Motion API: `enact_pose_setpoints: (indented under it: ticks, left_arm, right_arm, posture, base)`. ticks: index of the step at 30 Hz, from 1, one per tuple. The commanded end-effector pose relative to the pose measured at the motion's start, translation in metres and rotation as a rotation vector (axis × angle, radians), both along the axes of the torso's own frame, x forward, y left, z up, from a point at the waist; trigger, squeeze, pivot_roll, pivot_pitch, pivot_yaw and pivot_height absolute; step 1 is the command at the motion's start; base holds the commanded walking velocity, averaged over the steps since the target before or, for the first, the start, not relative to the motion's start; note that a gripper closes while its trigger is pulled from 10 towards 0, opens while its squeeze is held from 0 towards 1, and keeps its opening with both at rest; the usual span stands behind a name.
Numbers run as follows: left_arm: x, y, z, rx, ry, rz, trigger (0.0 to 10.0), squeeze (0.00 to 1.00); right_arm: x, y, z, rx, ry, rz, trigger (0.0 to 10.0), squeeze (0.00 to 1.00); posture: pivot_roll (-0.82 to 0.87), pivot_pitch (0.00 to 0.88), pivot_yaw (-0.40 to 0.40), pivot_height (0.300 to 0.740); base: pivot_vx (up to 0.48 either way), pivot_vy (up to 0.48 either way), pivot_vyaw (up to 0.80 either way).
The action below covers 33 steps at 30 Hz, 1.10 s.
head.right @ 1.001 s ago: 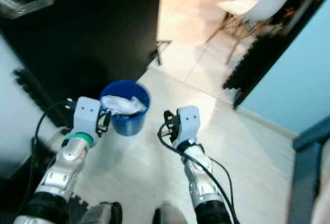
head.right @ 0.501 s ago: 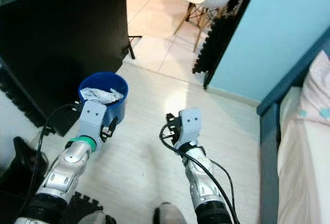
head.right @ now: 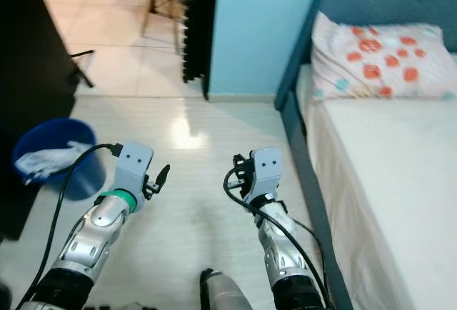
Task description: Clean up the room
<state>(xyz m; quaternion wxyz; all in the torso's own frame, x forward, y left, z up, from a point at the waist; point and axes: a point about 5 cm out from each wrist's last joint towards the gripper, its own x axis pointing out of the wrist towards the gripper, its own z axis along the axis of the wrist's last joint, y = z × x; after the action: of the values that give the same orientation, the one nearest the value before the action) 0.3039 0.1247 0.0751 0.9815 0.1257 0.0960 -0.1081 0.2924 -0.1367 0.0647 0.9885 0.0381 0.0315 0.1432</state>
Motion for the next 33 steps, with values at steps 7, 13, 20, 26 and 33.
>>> enact_pose_setpoints:
  ticks: [7,13,20,26,33]
  left_arm:
    - [-0.006,0.012,-0.022,0.073,0.065,-0.039,10.0,0.0]
    - [-0.036,0.036,-0.08,0.167,0.32,-0.048,10.0,0.0]
    - [-0.074,0.053,-0.122,0.031,0.585,0.117,10.0,0.0]
    - [-0.073,0.054,-0.124,0.034,0.582,0.12,10.0,0.0]
    - [-0.07,0.049,-0.124,0.057,0.569,0.073,10.0,0.0]
  right_arm:
    - [-0.015,-0.012,-0.035,-0.054,0.128,-0.02,10.0,0.0]
    - [-0.051,-0.023,-0.092,-0.116,0.404,-0.027,10.0,0.0]
    - [-0.071,-0.011,-0.117,-0.044,0.564,-0.015,10.0,0.0]
    - [-0.067,-0.01,-0.115,-0.08,0.543,0.017,10.0,0.0]
    - [-0.066,-0.01,-0.115,-0.097,0.529,0.005,10.0,0.0]
  posture:
    - [-0.02,0.037,0.02,0.72]
    - [-0.03,0.03,0.026,0.72]
    - [0.0,0.025,0.015,0.72]
    - [0.01,0.023,0.01,0.72]
    - [0.0,0.018,0.017,0.72]
  base:
    - [0.0,0.0,-0.79]
    - [0.0,0.0,-0.79]
    - [0.0,0.0,-0.78]
    - [0.0,0.0,-0.78]
    - [0.0,0.0,-0.78]
